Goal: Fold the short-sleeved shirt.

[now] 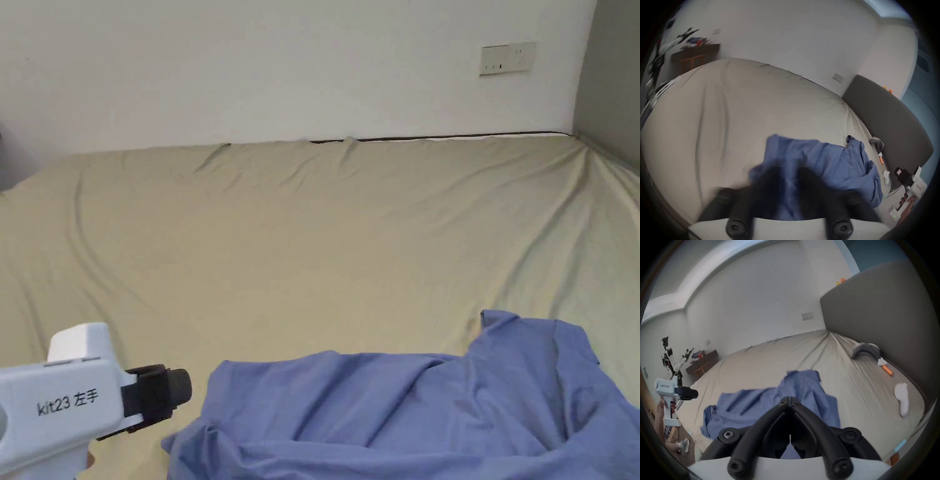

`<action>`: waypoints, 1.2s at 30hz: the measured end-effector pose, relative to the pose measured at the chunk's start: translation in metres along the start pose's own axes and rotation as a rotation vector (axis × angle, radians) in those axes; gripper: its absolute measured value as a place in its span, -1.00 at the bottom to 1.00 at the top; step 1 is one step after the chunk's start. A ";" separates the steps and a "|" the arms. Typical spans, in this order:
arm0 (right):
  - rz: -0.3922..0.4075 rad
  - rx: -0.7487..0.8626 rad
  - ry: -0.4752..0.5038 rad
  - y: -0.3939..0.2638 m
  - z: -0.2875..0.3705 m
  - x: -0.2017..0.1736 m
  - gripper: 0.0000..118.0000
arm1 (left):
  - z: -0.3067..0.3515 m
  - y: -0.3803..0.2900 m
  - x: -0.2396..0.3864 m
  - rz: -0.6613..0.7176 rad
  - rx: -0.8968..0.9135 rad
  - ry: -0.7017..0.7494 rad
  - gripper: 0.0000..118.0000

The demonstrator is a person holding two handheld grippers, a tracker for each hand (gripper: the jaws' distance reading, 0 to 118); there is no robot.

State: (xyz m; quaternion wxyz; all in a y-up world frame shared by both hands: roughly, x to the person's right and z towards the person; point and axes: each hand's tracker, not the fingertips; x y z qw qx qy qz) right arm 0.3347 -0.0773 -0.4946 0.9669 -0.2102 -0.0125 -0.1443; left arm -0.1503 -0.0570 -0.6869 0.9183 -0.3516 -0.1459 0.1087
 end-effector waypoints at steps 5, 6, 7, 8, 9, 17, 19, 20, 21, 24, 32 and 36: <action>-0.043 0.040 0.058 0.011 -0.043 0.019 -1.00 | -0.088 0.038 0.000 -0.073 -0.143 0.107 -0.98; -0.059 0.026 0.065 0.014 -0.050 0.021 -1.00 | -0.101 0.038 -0.001 -0.096 -0.174 0.145 -0.81; -0.064 0.022 0.067 0.017 -0.058 0.024 -1.00 | -0.114 0.038 -0.002 -0.113 -0.201 0.158 -0.30; -0.061 0.020 0.066 0.020 -0.069 0.028 -1.00 | -0.128 0.035 -0.004 -0.131 -0.229 0.165 0.23; -0.051 0.006 0.050 0.023 -0.076 0.029 -1.00 | -0.136 0.033 -0.007 -0.126 -0.245 0.173 0.70; 0.039 -0.050 0.034 0.043 -0.117 0.036 -1.00 | -0.189 0.011 -0.011 -0.140 -0.332 0.163 0.95; 0.053 -0.054 0.025 0.044 -0.116 0.033 -1.00 | -0.192 0.010 -0.007 -0.140 -0.336 0.150 0.63; 0.055 -0.059 0.024 0.045 -0.117 0.035 -1.00 | -0.194 0.010 -0.001 -0.145 -0.334 0.152 0.40; 0.053 -0.059 0.021 0.046 -0.118 0.037 -1.00 | -0.192 0.012 0.002 -0.179 -0.321 0.204 0.30; 0.045 -0.069 -0.008 0.048 -0.119 0.038 -1.00 | -0.184 0.016 0.010 -0.232 -0.327 0.118 -0.68; 0.178 -0.325 -0.177 0.057 -0.190 0.058 0.59 | -0.196 0.001 0.025 -0.210 -0.349 0.026 -0.94; 0.113 -0.469 -0.217 0.052 -0.245 0.077 0.58 | -0.195 0.001 0.024 -0.217 -0.346 0.029 -0.94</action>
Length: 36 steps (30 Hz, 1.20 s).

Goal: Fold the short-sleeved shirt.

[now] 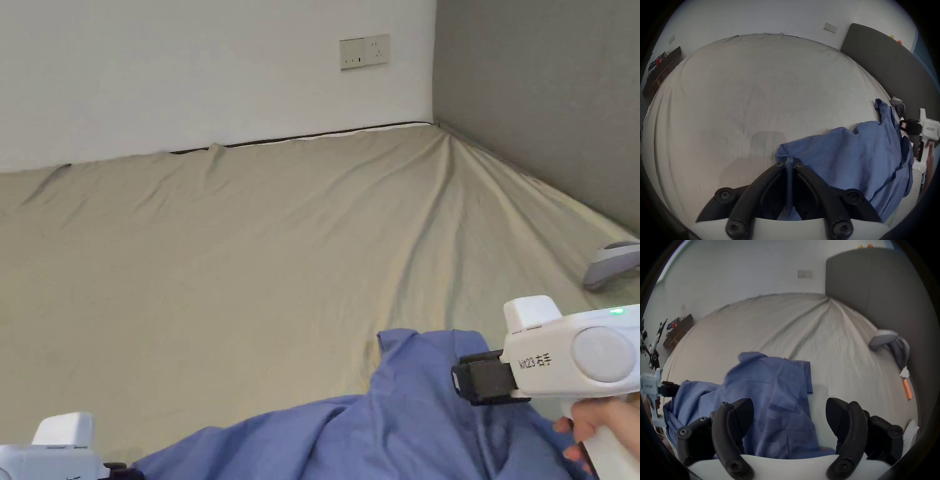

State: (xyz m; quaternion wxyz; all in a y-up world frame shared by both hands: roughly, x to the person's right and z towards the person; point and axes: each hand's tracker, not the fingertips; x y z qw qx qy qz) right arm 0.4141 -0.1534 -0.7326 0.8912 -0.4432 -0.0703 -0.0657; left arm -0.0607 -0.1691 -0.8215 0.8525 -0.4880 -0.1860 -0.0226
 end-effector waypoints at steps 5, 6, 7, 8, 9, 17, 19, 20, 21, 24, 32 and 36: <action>0.035 -0.050 0.016 0.002 -0.029 -0.009 -0.88 | 0.003 0.009 -0.022 0.204 -0.019 -0.119 -0.94; 0.089 -0.038 -0.024 0.000 -0.024 -0.013 -0.96 | 0.006 0.009 -0.024 0.223 -0.014 -0.130 -0.94; 0.083 -0.018 0.001 -0.002 -0.020 -0.013 -0.96 | 0.009 0.010 -0.027 0.226 0.005 -0.139 -0.94; 0.054 -0.008 0.030 -0.002 -0.013 -0.012 -0.96 | 0.017 0.010 -0.025 0.246 0.034 -0.155 -0.94; 0.042 -0.004 0.043 -0.001 -0.007 -0.011 -0.96 | 0.023 0.011 -0.024 0.256 0.059 -0.182 -0.94; 0.010 0.251 0.205 -0.022 0.113 -0.024 -0.96 | 0.129 -0.003 -0.008 0.220 0.288 -0.254 -0.94; 0.014 0.324 0.220 -0.042 0.151 -0.026 -0.96 | 0.161 -0.021 -0.005 0.199 0.359 -0.226 -0.94; 0.007 0.353 0.230 -0.056 0.170 -0.025 -0.96 | 0.178 -0.034 -0.001 0.187 0.379 -0.190 -0.94; -0.013 0.385 0.247 -0.070 0.186 -0.023 -0.96 | 0.192 -0.049 0.002 0.165 0.406 -0.180 -0.94; -0.055 0.398 0.283 -0.120 0.216 -0.024 -0.96 | 0.221 -0.096 0.007 0.178 0.431 -0.168 -0.94; 0.051 0.033 0.149 -0.242 0.180 -0.041 -0.96 | 0.193 -0.197 -0.003 0.247 0.230 -0.030 -0.94; -0.116 0.079 0.184 -0.259 0.173 -0.022 -0.96 | 0.166 -0.217 -0.020 0.297 0.116 0.085 -0.93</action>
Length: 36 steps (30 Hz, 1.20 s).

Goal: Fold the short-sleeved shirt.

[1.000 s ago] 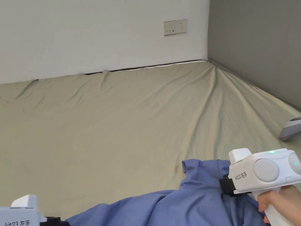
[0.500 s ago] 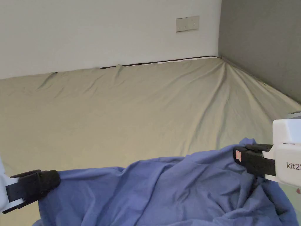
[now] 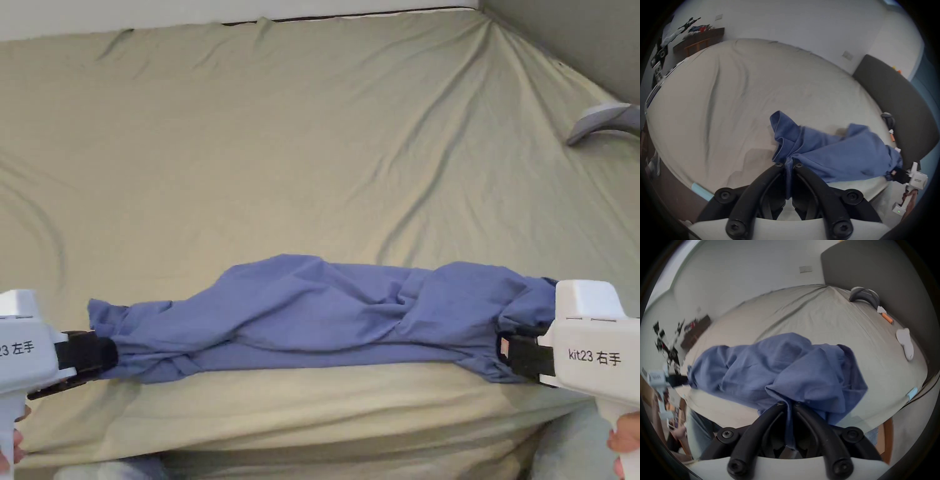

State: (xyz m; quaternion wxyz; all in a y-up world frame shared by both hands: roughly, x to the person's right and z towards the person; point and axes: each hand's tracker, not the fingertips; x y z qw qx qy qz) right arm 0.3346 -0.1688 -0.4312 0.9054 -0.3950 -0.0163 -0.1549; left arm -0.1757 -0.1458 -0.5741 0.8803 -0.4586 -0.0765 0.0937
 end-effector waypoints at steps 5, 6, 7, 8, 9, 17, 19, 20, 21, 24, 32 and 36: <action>0.167 0.004 -0.136 0.015 0.009 -0.026 -0.76 | -0.003 -0.004 0.002 0.072 0.020 -0.055 -0.79; 0.160 0.018 -0.129 0.014 0.011 -0.027 -0.49 | -0.002 -0.002 0.006 0.044 0.012 -0.052 -0.61; 0.157 0.027 -0.128 0.015 0.015 -0.031 0.01 | 0.000 -0.001 0.010 0.022 0.008 -0.045 -0.13; 0.154 0.034 -0.134 0.019 0.025 -0.038 0.35 | 0.004 0.001 0.013 0.011 0.011 -0.037 0.29; 0.168 0.052 -0.138 0.023 0.035 -0.045 0.54 | 0.013 0.002 0.014 0.020 0.032 -0.042 0.62; 0.258 0.312 -0.006 0.079 0.055 -0.082 -1.00 | 0.060 0.029 0.016 -0.013 0.218 -0.113 0.00; 0.204 0.298 0.074 0.082 0.045 -0.084 -1.00 | 0.054 0.030 0.012 -0.039 0.202 -0.102 -1.00; 0.203 0.275 0.103 0.084 0.040 -0.085 -1.00 | 0.053 0.032 0.005 -0.012 0.159 -0.113 -1.00; 0.197 0.290 0.123 0.085 0.035 -0.087 -1.00 | 0.048 0.031 0.000 0.032 0.121 -0.125 -1.00; 0.165 0.286 0.163 0.087 0.027 -0.084 -1.00 | 0.032 0.030 -0.024 0.189 0.096 -0.204 -0.94; 0.084 0.290 0.223 0.096 0.027 -0.075 -1.00 | -0.022 0.027 -0.041 0.327 -0.008 -0.350 0.98; 0.052 0.301 0.242 0.101 0.031 -0.070 -1.00 | -0.037 0.025 -0.013 0.191 -0.032 -0.295 1.00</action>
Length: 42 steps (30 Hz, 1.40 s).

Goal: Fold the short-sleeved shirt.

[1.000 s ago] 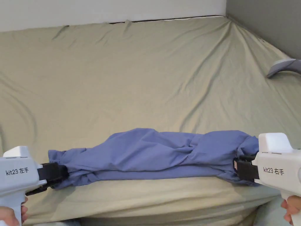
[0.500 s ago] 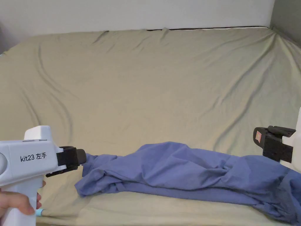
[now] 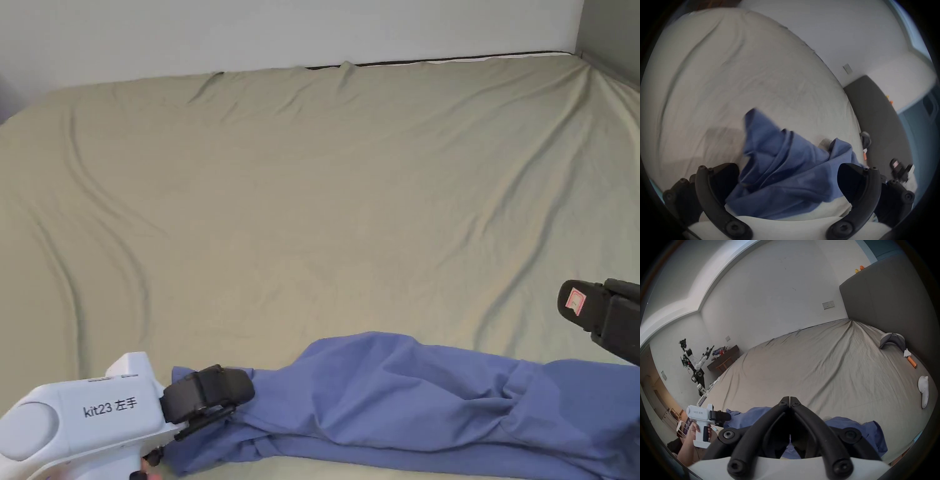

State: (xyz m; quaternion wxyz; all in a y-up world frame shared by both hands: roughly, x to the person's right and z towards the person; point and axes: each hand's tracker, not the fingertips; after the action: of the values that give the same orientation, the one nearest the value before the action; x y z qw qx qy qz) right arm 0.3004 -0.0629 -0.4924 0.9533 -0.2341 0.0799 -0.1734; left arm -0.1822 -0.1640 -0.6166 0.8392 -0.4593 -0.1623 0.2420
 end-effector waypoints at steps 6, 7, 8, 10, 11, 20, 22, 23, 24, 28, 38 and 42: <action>-0.035 0.017 -0.012 0.001 0.015 0.007 -1.00 | -0.021 0.016 0.014 0.032 -0.076 -0.055 -0.59; -0.035 0.022 -0.018 0.001 0.018 0.009 -1.00 | -0.019 0.017 0.019 0.026 -0.068 -0.044 -0.59; -0.036 0.025 -0.027 0.001 0.022 0.012 -1.00 | -0.013 0.017 0.030 0.016 -0.044 0.007 -0.59; -0.041 0.031 -0.045 0.001 0.027 0.016 -1.00 | 0.004 0.013 0.062 -0.068 -0.001 0.008 -0.59; -0.047 0.036 -0.049 0.000 0.029 0.019 -1.00 | 0.013 0.012 0.078 -0.112 0.040 -0.038 -0.59; -0.121 0.013 -0.040 -0.018 0.040 0.034 -1.00 | -0.078 -0.027 0.201 -0.204 -0.168 -0.382 -0.56; -0.132 0.009 -0.051 -0.021 0.045 0.037 -1.00 | -0.115 -0.037 0.212 -0.188 -0.268 -0.368 -0.51; -0.134 -0.001 -0.057 -0.022 0.047 0.040 -1.00 | -0.127 -0.044 0.220 -0.203 -0.275 -0.339 -0.38; -0.136 0.001 -0.065 -0.023 0.049 0.042 -1.00 | -0.133 -0.049 0.226 -0.210 -0.262 -0.333 -0.19; -0.143 -0.003 -0.090 -0.021 0.050 0.050 -1.00 | -0.119 -0.041 0.236 -0.151 -0.246 -0.467 0.51; -0.146 0.009 -0.089 -0.018 0.040 0.051 -1.00 | -0.029 -0.011 0.195 -0.389 0.050 -0.208 -0.56; -0.160 0.013 -0.085 -0.018 0.037 0.049 -1.00 | -0.084 -0.027 0.194 -0.429 -0.100 -0.164 -1.00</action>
State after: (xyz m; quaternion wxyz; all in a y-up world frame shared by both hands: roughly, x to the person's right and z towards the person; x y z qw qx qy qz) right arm 0.3496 -0.0800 -0.4546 0.9404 -0.2409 0.0193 -0.2393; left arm 0.0275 -0.1267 -0.6281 0.8317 -0.4340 -0.3354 0.0864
